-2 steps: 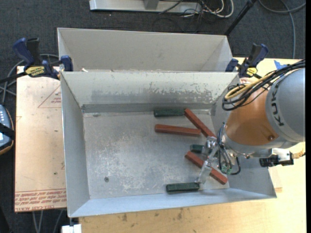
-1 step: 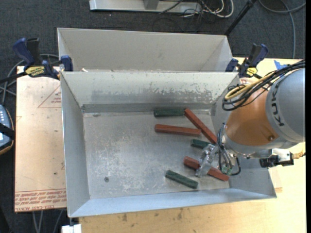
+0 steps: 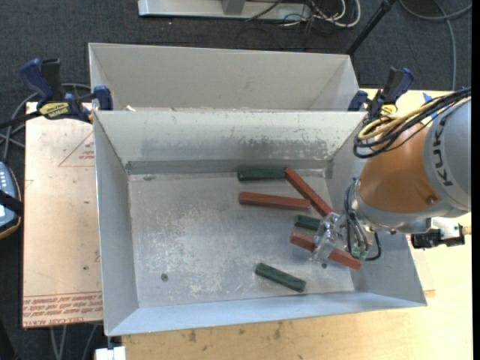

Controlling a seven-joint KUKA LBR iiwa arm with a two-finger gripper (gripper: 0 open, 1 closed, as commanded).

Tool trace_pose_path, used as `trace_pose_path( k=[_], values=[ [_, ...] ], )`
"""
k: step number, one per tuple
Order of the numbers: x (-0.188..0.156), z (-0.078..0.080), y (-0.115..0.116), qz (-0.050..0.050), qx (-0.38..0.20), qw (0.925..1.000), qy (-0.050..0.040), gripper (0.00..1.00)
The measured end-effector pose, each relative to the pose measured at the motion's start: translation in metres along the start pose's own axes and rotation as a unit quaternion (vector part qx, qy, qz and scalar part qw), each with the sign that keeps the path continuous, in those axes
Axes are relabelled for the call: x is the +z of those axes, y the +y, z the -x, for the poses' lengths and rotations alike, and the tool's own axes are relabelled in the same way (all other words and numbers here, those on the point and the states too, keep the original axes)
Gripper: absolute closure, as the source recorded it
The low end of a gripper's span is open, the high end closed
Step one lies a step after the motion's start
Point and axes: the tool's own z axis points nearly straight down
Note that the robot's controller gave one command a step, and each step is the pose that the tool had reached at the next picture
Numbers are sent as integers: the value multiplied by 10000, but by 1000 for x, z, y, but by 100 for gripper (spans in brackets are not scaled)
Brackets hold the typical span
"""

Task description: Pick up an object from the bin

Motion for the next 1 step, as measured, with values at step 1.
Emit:
trace_pose_path(
  k=[1],
  values=[
    [-111, 5, 6, 9, 524, 9986, -24, 100]
  ],
)
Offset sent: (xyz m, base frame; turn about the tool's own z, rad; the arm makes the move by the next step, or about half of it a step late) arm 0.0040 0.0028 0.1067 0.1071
